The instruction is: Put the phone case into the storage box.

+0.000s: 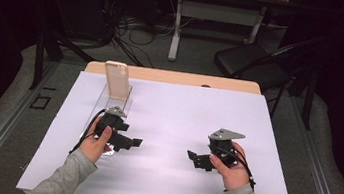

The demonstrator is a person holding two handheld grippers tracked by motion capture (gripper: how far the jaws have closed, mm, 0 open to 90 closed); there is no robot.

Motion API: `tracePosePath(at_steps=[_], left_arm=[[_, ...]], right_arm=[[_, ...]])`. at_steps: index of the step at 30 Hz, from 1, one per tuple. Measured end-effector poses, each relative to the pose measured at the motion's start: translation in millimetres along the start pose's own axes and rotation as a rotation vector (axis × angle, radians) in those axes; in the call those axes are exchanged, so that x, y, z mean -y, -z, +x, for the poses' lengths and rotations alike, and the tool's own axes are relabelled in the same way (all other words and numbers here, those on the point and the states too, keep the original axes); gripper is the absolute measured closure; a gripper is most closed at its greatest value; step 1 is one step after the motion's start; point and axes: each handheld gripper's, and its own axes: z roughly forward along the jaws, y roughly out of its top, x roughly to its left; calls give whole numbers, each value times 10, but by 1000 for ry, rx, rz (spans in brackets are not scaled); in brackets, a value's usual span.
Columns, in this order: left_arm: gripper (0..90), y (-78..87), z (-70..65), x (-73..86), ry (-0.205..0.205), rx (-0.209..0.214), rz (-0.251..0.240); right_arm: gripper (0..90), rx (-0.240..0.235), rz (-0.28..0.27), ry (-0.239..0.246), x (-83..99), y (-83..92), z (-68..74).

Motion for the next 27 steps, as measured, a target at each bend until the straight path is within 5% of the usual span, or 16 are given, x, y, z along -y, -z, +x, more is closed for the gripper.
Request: tracePosePath(at_steps=[27], left_arm=[[159, -35, 10, 70, 4, 4, -9]], right_arm=[[64, -7, 7, 15, 45, -53, 52]])
